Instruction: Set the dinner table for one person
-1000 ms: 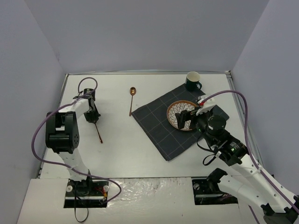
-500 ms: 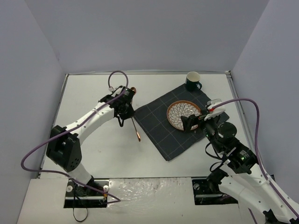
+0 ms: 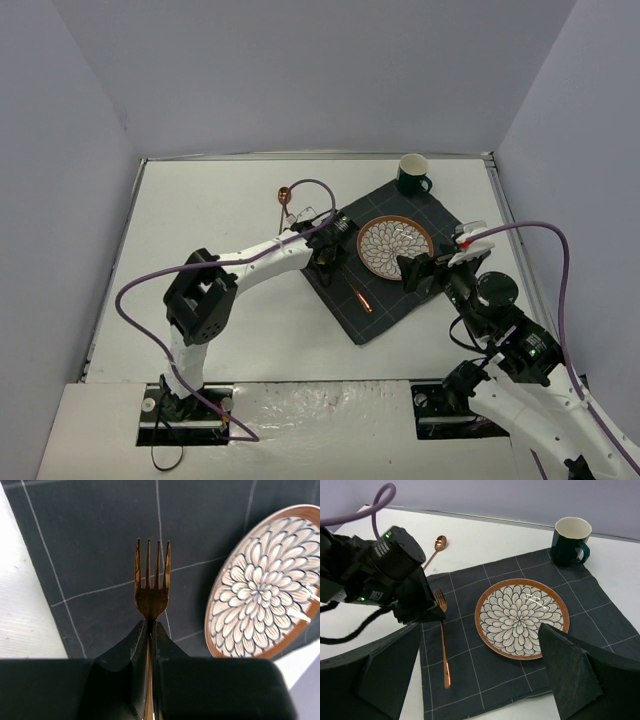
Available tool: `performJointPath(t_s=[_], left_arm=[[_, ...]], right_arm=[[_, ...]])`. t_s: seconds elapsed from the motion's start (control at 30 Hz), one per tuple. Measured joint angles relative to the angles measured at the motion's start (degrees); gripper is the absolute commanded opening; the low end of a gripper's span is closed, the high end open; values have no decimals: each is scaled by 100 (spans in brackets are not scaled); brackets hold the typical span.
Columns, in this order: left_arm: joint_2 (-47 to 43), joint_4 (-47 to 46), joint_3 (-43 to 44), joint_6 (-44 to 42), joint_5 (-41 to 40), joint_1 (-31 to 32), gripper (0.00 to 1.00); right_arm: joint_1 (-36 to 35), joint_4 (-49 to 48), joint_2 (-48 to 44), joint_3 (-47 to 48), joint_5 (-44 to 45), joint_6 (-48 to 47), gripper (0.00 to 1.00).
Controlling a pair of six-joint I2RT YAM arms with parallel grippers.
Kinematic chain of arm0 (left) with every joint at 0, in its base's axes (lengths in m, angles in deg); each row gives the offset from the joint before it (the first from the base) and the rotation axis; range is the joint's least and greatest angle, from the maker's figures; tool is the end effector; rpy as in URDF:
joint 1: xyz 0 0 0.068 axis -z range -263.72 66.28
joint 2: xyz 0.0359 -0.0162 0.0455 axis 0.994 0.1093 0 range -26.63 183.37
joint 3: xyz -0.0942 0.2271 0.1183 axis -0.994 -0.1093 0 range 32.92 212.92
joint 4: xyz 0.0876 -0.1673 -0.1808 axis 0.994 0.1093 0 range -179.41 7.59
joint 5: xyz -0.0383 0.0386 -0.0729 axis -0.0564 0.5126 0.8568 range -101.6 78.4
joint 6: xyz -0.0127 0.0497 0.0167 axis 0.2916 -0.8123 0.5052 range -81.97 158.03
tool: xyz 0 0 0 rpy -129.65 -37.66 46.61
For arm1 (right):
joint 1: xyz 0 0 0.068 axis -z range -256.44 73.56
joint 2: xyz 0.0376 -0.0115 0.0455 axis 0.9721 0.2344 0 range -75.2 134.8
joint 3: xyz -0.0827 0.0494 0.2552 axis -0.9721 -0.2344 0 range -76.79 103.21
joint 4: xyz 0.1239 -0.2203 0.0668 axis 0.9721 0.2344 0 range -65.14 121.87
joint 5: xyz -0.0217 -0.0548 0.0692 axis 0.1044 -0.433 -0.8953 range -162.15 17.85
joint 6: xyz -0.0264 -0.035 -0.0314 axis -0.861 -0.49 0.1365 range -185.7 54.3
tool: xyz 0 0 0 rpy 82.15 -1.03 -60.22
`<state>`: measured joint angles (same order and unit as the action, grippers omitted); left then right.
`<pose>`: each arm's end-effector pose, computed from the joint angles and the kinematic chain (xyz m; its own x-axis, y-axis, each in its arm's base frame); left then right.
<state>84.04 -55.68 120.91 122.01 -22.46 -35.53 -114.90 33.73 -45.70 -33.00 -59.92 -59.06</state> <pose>0.2868 -0.3106 0.2306 -0.7171 -0.6633 -0.2142 -0.4827 0.6943 -0.5339 0.0996 0.0694 0.3724 0.0223 0.1620 -0.9865 -0.4483 0.8836 0.1350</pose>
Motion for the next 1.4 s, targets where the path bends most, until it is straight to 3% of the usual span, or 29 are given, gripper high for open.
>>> performJointPath(t_s=[0.27, 0.9, 1.23, 1.4], left_arm=[[596, 144, 351, 430, -311, 126, 0], [763, 121, 215, 672, -204, 136, 3], [922, 42, 215, 677, -126, 136, 30], [871, 6, 213, 652, -109, 136, 68]], right_arm=[[0, 155, -131, 0, 50, -22, 100], [0, 214, -167, 0, 50, -63, 100], [0, 214, -174, -4, 52, -61, 100], [0, 216, -201, -4, 50, -62, 100]])
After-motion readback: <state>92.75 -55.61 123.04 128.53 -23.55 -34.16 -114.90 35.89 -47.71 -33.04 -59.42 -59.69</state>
